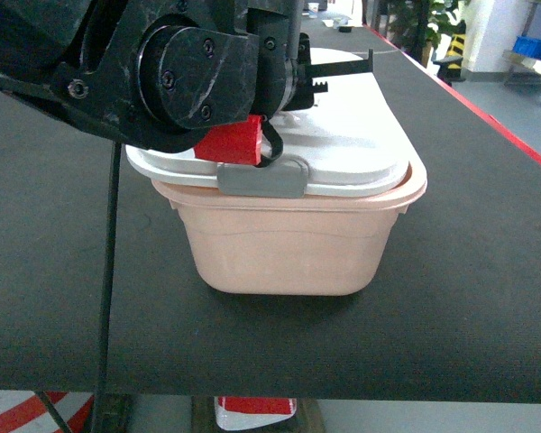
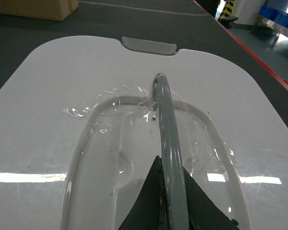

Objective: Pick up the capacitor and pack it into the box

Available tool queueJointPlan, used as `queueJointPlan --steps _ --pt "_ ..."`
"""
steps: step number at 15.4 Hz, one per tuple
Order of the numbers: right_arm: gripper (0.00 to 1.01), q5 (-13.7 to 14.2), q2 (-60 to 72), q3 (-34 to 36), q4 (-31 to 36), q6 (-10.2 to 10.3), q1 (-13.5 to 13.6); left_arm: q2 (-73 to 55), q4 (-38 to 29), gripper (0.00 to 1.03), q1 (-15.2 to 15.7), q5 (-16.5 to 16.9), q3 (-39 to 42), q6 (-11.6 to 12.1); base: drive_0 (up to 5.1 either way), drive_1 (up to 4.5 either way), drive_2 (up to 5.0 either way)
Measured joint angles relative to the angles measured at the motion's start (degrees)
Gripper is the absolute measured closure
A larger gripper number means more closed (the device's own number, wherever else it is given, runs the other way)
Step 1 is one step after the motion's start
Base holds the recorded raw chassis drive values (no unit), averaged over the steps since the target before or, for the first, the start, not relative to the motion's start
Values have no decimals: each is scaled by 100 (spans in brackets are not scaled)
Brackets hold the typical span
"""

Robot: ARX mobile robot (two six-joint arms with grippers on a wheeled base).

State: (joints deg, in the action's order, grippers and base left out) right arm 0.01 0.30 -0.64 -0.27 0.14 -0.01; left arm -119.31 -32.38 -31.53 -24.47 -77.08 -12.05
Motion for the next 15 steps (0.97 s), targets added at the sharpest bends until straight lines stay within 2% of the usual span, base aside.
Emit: queueJointPlan --steps 4,8,13,14,15 --pt "3 0 0 0 0 0 0 -111 420 101 -205 -280 -369 -120 0 0 0" --pt "3 0 0 0 0 0 0 -275 448 101 -227 -522 -393 -256 0 0 0" --pt "3 0 0 0 0 2 0 -315 424 101 -199 -387 -413 -262 0 0 0" --pt "3 0 0 0 0 0 0 -315 402 96 -195 -358 -413 -278 0 0 0" --pt "3 0 0 0 0 0 0 -315 295 83 -195 -267 -409 -251 0 0 0"
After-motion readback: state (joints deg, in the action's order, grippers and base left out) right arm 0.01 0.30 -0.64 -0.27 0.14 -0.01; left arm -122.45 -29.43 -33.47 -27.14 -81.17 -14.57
